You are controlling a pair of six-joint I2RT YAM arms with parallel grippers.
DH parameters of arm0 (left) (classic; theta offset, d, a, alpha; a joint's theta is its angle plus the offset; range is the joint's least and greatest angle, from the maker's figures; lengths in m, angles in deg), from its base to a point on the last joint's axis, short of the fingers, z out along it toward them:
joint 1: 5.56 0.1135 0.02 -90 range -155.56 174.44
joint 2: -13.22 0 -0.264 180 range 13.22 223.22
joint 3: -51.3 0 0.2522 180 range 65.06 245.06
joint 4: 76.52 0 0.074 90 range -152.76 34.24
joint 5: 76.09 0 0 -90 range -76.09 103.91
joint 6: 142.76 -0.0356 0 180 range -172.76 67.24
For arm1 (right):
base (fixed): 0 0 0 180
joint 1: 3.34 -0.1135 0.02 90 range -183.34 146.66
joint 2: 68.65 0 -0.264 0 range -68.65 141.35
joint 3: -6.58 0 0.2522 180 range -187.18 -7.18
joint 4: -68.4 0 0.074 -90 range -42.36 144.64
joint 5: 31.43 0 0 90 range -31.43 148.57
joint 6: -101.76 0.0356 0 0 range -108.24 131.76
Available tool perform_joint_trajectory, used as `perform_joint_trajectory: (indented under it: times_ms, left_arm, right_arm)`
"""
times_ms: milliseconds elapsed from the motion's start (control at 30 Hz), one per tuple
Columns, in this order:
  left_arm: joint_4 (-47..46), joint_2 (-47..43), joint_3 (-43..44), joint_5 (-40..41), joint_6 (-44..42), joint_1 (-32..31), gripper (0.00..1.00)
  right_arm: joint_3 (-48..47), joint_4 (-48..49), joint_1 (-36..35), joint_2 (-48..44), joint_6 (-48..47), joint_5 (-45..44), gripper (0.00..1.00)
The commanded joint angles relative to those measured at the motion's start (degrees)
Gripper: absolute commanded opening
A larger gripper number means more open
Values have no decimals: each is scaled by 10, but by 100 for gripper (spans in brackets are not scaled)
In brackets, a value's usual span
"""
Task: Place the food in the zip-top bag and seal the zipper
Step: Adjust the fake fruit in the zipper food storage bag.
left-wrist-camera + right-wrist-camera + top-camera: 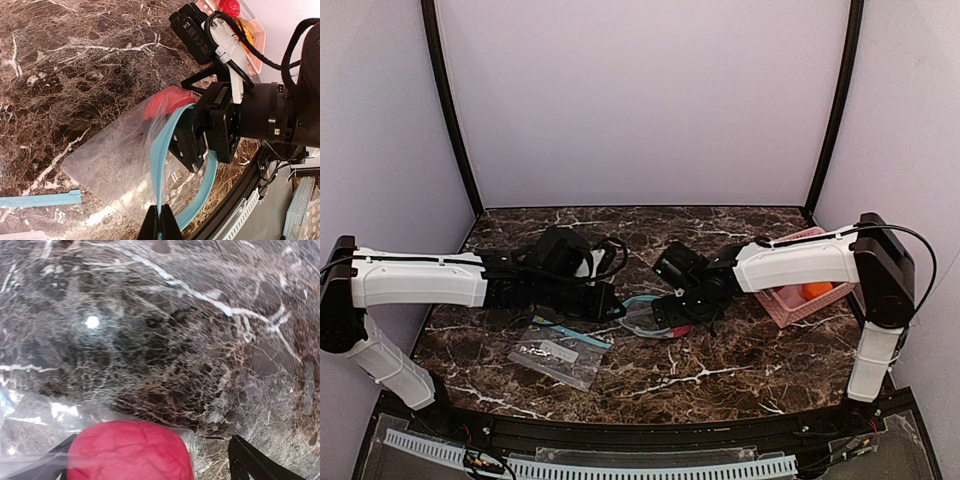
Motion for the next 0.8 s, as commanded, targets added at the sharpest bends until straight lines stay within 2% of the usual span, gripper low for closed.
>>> perform_joint_trajectory:
  times_ms: [0, 133, 267, 600, 767]
  left_arm:
    - [-3, -14, -10, -11, 1, 4, 1]
    - [-4, -6, -8, -10, -1, 4, 1]
    - [-4, -2, -10, -10, -1, 3, 1]
    - [14, -18, -15, 16, -8, 8, 1]
    - [16, -24, -21, 17, -9, 14, 1]
  right_arm:
    - [-36, -10, 1, -33, -46, 35, 99]
    - [-50, 0, -10, -47, -65, 74, 99]
    - [-49, -4, -22, -64, -69, 72, 99]
    - [-25, -22, -28, -151, -66, 49, 99]
    - [-21, -75, -18, -204, -67, 6, 99]
